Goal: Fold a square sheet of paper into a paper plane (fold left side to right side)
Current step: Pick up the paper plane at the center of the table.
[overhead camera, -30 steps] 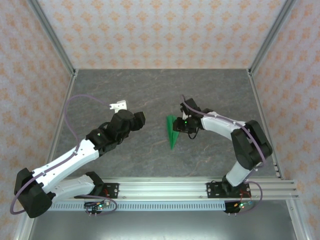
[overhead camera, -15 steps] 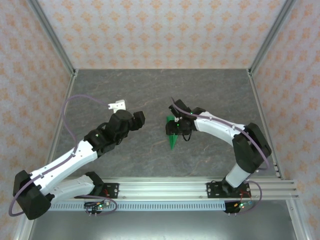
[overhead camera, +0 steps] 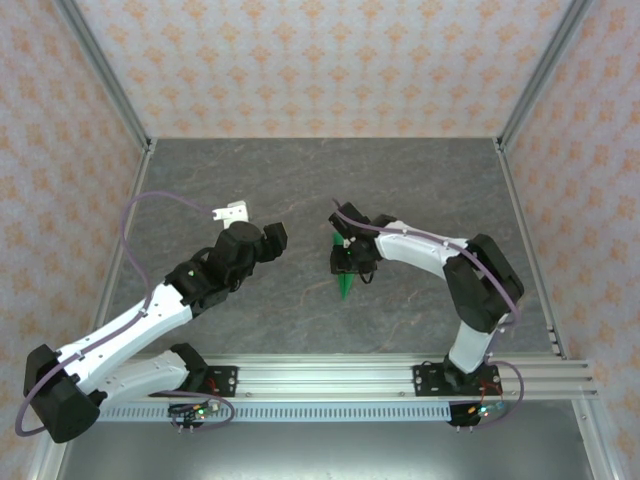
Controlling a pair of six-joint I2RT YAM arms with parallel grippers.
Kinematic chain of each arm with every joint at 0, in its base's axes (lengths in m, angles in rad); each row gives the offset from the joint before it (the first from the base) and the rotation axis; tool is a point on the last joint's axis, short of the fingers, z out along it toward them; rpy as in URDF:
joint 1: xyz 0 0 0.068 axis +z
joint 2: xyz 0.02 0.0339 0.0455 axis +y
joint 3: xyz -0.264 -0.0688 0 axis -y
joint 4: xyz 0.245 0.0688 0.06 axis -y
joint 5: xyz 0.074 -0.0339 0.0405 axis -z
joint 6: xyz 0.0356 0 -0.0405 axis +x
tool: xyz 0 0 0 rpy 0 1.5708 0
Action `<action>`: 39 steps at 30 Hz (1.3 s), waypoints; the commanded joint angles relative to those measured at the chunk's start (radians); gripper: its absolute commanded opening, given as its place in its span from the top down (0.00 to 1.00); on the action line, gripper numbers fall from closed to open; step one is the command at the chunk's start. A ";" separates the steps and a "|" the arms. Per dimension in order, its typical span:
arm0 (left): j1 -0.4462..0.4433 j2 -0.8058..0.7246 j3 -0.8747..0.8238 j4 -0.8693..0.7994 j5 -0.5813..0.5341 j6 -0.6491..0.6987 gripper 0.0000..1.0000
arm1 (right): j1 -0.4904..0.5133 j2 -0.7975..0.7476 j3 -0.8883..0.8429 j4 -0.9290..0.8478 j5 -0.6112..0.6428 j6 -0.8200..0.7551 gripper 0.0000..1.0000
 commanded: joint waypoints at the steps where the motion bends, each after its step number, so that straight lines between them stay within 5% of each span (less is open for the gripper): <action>1: 0.010 -0.015 -0.006 -0.012 -0.051 0.005 0.20 | 0.007 0.015 0.027 -0.023 0.032 0.009 0.61; 14: 0.010 -0.021 -0.005 -0.021 -0.058 0.005 0.20 | 0.011 0.071 0.032 0.008 0.026 0.024 0.70; 23: 0.010 -0.043 -0.004 -0.054 -0.087 0.020 0.19 | 0.027 0.122 0.087 -0.041 0.091 0.019 0.92; 30: 0.010 -0.102 0.000 -0.099 -0.142 0.059 0.00 | -0.023 0.158 0.240 -0.177 0.191 -0.038 1.00; 39: 0.011 -0.156 0.015 -0.155 -0.125 0.181 0.00 | -0.131 0.414 0.652 -0.407 0.328 -0.153 1.00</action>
